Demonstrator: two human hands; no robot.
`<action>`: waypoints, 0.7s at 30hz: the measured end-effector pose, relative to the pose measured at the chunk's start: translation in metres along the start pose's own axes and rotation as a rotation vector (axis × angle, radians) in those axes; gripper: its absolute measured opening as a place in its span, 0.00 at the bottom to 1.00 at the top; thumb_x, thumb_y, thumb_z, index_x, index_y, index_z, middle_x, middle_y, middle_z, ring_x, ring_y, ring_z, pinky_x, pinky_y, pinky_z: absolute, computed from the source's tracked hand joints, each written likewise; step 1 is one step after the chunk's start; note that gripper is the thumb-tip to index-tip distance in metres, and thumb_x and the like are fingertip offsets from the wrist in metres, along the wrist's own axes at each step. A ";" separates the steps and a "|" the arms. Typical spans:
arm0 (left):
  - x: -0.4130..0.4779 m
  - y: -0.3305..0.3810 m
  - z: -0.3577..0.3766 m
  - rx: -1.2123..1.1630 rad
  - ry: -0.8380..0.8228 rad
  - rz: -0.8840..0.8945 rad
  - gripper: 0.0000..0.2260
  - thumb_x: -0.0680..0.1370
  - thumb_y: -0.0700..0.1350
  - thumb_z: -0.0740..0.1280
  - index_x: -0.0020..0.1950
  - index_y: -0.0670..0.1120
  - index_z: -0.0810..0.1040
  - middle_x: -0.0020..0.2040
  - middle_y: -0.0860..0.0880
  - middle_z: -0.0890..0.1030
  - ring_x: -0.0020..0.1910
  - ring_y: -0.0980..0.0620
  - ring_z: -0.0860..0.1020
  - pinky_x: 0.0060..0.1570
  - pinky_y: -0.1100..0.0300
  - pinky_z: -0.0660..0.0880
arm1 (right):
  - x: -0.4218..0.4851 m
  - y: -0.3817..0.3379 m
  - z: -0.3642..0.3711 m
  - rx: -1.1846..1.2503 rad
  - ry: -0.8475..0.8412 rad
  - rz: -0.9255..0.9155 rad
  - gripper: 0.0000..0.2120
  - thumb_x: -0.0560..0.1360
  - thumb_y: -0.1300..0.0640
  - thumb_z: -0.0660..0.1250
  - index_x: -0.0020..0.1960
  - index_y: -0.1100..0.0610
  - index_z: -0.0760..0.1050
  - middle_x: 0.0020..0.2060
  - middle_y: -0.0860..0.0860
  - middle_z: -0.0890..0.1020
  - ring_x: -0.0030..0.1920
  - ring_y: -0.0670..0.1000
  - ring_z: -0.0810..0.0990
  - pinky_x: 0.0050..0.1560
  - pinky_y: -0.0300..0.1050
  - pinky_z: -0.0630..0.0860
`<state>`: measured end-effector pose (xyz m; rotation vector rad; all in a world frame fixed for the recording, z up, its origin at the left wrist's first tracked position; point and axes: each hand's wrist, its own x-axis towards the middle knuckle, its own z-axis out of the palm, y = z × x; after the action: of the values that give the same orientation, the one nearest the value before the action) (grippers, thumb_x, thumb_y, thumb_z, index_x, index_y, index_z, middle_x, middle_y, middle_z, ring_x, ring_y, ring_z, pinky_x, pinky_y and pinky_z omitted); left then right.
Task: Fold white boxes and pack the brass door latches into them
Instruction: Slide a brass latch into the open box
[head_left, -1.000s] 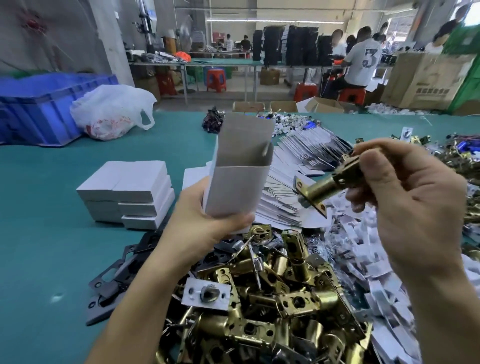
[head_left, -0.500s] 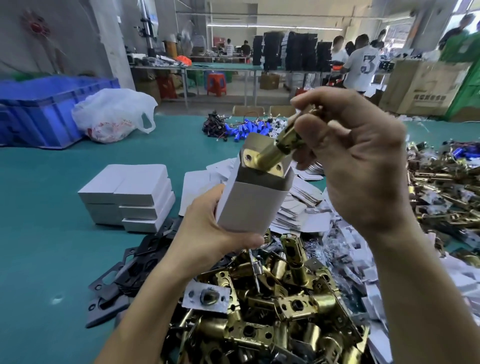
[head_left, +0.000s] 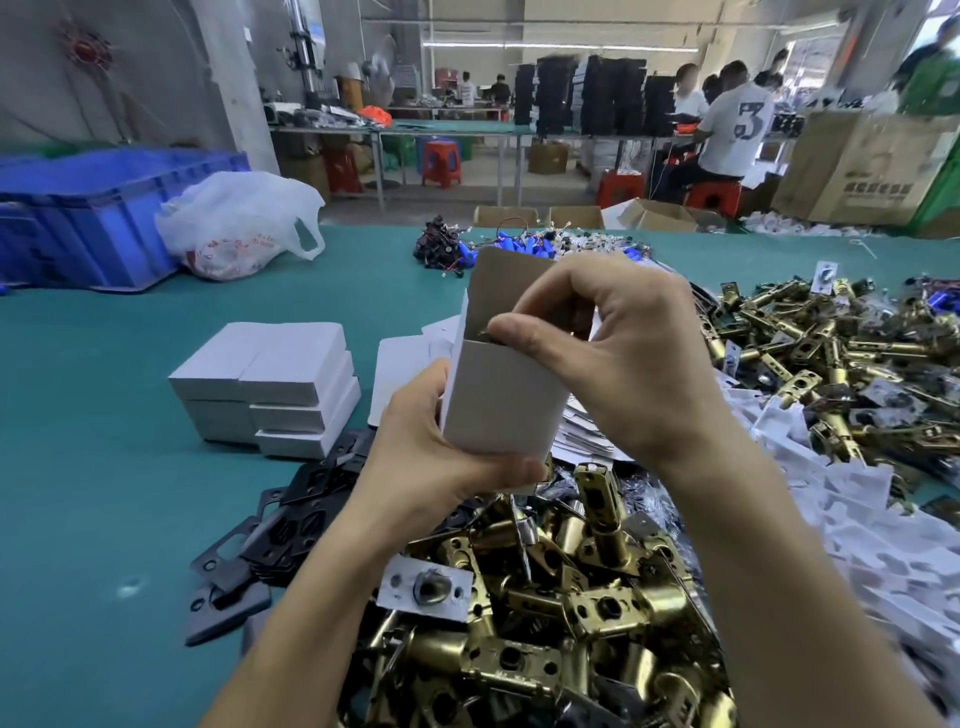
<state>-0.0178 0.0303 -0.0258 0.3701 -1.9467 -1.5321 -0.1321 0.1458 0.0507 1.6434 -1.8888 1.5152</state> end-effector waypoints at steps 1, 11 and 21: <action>0.000 0.000 0.001 -0.017 -0.002 -0.003 0.26 0.58 0.41 0.85 0.53 0.46 0.80 0.42 0.47 0.84 0.40 0.50 0.83 0.33 0.54 0.79 | 0.000 -0.001 0.000 -0.024 0.007 -0.009 0.06 0.71 0.55 0.77 0.40 0.56 0.82 0.34 0.47 0.81 0.38 0.47 0.76 0.39 0.40 0.72; -0.001 0.000 0.003 -0.104 -0.038 -0.012 0.25 0.62 0.40 0.82 0.56 0.38 0.78 0.45 0.37 0.83 0.44 0.36 0.84 0.36 0.43 0.82 | -0.008 -0.005 0.002 -0.317 -0.107 0.005 0.12 0.73 0.39 0.64 0.51 0.40 0.81 0.48 0.41 0.75 0.54 0.47 0.69 0.53 0.47 0.58; -0.001 0.000 0.003 -0.169 -0.034 0.006 0.27 0.63 0.38 0.83 0.59 0.42 0.79 0.47 0.39 0.84 0.44 0.45 0.84 0.37 0.51 0.82 | -0.003 -0.012 -0.005 -0.500 -0.216 0.028 0.14 0.73 0.34 0.65 0.49 0.39 0.83 0.50 0.42 0.71 0.56 0.49 0.63 0.53 0.52 0.55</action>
<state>-0.0194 0.0330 -0.0267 0.2679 -1.8256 -1.6945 -0.1233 0.1532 0.0565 1.5868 -2.1772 0.7951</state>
